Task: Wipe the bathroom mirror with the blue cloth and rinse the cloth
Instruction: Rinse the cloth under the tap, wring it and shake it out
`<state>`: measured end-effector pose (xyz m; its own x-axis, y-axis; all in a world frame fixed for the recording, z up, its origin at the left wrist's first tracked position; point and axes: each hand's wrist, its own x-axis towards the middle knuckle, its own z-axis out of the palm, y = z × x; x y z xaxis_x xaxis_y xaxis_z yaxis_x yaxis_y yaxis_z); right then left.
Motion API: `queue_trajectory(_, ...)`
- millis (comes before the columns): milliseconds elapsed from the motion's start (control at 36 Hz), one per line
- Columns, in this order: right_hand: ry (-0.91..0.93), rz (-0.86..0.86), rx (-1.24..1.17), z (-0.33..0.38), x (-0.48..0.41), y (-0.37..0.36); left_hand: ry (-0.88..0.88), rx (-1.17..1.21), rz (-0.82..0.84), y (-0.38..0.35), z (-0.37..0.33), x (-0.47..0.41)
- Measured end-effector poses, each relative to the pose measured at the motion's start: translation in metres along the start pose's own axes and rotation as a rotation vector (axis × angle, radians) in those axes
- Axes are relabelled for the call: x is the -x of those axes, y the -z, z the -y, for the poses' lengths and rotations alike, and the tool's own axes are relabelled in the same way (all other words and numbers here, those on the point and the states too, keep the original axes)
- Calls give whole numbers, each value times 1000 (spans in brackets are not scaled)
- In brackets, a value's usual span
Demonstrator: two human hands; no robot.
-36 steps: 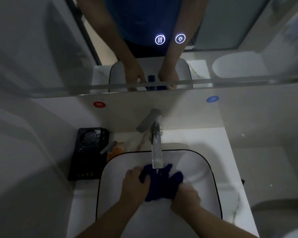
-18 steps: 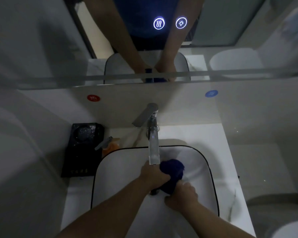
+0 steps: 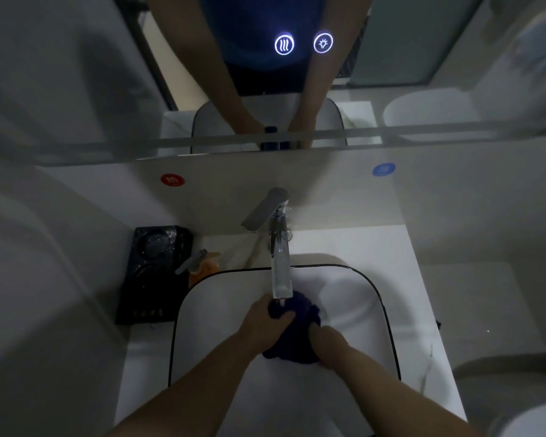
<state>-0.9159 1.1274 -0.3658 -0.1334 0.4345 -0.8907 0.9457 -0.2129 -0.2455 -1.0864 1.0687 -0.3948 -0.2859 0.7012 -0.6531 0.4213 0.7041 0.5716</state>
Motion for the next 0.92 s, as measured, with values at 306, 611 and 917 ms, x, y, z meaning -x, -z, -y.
queue_trajectory(306,65,-160,-434,36,20,-24,24,-4,-319,27,-14,34)
queue_trajectory(611,88,-96,-704,35,-10,-17,-182,-393,-207,12,12,22)
queue_trajectory(917,327,-92,-650,59,-13,20,187,-1,-42,-12,2,16)
